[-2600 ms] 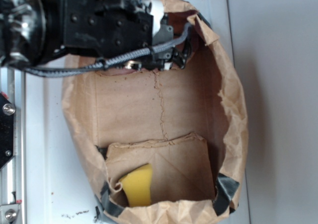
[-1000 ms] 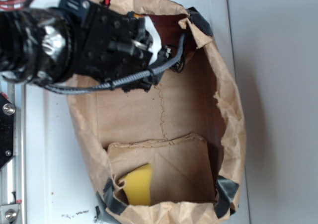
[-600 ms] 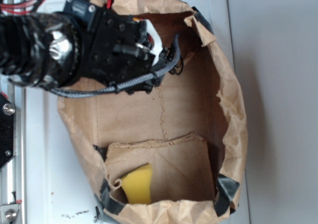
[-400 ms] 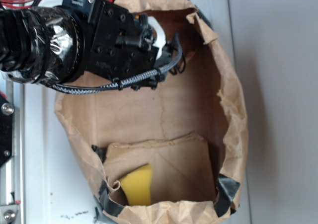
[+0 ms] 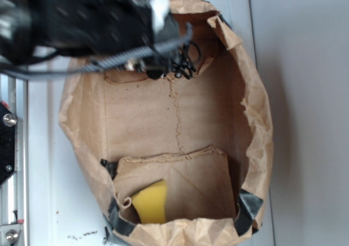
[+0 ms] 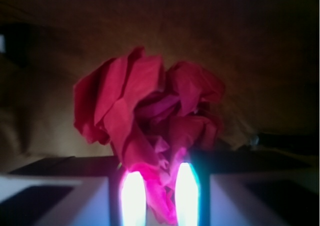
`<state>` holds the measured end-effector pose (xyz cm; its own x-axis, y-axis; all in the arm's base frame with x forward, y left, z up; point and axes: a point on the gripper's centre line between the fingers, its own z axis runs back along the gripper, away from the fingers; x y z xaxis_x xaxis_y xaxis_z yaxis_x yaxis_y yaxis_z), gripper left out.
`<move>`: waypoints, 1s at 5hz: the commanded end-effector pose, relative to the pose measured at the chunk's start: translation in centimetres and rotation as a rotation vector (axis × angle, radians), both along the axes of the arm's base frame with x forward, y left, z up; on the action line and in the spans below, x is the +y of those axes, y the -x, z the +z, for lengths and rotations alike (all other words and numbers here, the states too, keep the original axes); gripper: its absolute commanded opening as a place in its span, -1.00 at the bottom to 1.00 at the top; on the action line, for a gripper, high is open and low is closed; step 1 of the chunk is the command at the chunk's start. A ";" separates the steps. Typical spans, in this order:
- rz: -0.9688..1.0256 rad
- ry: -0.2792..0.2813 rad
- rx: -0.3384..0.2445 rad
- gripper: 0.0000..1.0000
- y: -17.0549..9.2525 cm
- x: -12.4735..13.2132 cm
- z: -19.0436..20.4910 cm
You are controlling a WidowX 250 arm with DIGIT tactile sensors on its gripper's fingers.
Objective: Grab the red paper.
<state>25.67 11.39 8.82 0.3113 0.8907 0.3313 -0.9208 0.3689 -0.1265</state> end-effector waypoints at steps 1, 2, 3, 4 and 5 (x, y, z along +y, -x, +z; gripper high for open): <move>-0.237 0.080 -0.140 -1.00 1.2 0.7 5.7; -0.438 0.095 -0.119 -1.00 1.0 0.0 6.3; -0.580 0.113 -0.061 -1.00 0.1 -0.5 6.7; -0.685 0.093 -0.030 -1.00 -0.6 -1.6 7.4; -0.660 0.010 -0.073 -1.00 0.0 -3.8 8.3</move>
<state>25.52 6.40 15.37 0.7867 0.5312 0.3144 -0.5014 0.8470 -0.1765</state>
